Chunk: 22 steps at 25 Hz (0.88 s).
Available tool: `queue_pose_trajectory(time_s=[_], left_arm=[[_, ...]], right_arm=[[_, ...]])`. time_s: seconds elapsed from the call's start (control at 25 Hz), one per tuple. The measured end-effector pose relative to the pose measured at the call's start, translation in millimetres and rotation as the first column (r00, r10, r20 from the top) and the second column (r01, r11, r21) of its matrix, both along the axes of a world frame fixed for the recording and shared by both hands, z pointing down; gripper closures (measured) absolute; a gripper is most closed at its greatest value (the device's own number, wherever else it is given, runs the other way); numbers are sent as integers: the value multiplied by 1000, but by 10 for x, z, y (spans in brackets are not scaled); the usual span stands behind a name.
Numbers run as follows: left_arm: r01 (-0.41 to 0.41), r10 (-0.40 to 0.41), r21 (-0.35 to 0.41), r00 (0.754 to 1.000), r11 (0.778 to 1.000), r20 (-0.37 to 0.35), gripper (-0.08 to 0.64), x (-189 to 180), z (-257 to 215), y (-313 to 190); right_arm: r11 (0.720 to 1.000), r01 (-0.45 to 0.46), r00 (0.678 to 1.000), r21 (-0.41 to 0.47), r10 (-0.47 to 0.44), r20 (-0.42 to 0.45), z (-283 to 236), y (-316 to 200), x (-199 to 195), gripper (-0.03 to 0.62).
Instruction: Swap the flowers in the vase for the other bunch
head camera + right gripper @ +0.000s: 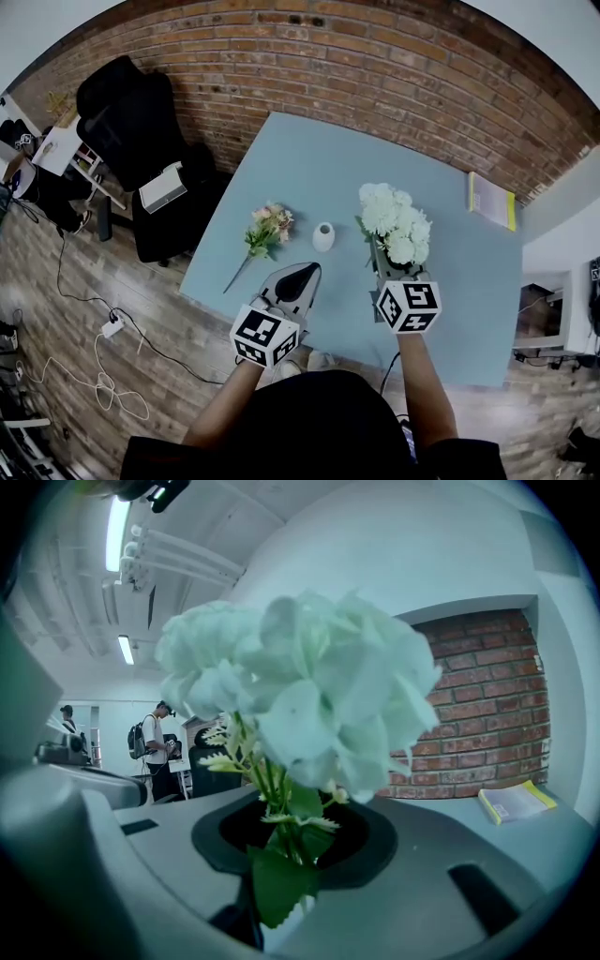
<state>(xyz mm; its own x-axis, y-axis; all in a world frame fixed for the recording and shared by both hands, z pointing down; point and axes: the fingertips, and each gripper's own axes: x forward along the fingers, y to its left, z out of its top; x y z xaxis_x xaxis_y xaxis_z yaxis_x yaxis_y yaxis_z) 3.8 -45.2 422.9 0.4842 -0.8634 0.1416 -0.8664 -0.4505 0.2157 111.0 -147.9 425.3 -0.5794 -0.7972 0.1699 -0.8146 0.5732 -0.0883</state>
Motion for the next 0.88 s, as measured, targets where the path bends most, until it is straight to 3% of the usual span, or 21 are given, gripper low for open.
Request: queue_pose_trajectory(time_s=[0.88], left_arm=[[-82, 82, -28, 997, 996, 8, 554, 326, 128, 199]], right_arm=[[981, -113, 993, -155, 107, -43, 679, 346, 486, 465]])
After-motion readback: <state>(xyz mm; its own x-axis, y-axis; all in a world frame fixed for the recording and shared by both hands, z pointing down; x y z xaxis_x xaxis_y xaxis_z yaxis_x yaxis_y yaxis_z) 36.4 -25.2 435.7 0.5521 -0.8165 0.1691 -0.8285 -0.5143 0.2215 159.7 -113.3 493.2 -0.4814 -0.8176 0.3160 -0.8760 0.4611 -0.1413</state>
